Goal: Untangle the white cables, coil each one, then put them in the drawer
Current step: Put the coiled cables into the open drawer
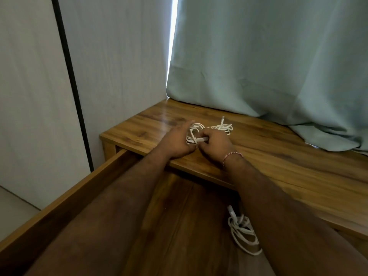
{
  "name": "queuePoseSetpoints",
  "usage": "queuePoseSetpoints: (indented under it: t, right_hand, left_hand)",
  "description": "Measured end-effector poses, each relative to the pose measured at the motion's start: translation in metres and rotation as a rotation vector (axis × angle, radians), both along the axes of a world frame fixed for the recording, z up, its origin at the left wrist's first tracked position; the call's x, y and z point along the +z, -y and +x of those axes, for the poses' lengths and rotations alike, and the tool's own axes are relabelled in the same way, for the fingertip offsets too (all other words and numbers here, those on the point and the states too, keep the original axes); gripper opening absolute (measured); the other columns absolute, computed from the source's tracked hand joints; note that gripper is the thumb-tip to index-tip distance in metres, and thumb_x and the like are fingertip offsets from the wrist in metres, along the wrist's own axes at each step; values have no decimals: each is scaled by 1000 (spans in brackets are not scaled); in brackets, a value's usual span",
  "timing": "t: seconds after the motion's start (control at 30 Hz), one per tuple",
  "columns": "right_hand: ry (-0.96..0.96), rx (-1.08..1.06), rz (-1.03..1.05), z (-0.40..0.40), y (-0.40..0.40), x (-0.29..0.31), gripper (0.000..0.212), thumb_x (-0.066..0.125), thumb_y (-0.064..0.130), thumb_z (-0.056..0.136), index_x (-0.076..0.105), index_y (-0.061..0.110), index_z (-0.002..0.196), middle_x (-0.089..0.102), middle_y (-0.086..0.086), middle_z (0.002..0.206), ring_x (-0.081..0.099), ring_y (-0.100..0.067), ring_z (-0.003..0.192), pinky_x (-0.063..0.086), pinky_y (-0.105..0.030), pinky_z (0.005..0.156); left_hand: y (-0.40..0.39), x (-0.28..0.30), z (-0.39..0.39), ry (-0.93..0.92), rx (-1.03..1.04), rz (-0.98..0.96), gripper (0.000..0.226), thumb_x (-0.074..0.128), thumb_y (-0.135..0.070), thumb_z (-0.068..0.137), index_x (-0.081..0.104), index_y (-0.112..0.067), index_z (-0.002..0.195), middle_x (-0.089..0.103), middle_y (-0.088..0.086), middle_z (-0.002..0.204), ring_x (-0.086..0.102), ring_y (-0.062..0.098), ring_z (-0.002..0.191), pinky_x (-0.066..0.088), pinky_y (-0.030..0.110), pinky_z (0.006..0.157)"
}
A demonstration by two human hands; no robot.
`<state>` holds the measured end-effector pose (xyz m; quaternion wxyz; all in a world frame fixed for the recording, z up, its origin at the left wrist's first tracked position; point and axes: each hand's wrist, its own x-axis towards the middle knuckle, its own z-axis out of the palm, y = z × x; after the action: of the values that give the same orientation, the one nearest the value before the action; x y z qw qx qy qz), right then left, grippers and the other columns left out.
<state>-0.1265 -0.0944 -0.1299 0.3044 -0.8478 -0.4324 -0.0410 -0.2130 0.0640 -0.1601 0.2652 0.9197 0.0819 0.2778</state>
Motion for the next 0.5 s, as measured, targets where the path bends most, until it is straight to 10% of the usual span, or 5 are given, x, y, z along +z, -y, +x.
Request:
queuePoseSetpoints:
  t: [0.23,0.5]
  right_hand:
    - [-186,286,-58,-25,45,15,14,83,16,82,79,26,90,76,10,80,69,-4,73,57,-32,73]
    - [-272,583,-345,-90,56,5,11,71,17,97,76,11,103,78,-5,82,76,-18,73,62,-29,66]
  left_hand:
    - [12,21,-73,-39,-152,181,66,89,-48,73,62,-25,128,61,-20,115,54,-11,96,40,4,80]
    - [31,-3,-162,-301,-183,252,58,79,-63,76,61,-33,122,63,-17,107,58,-3,92,51,19,75]
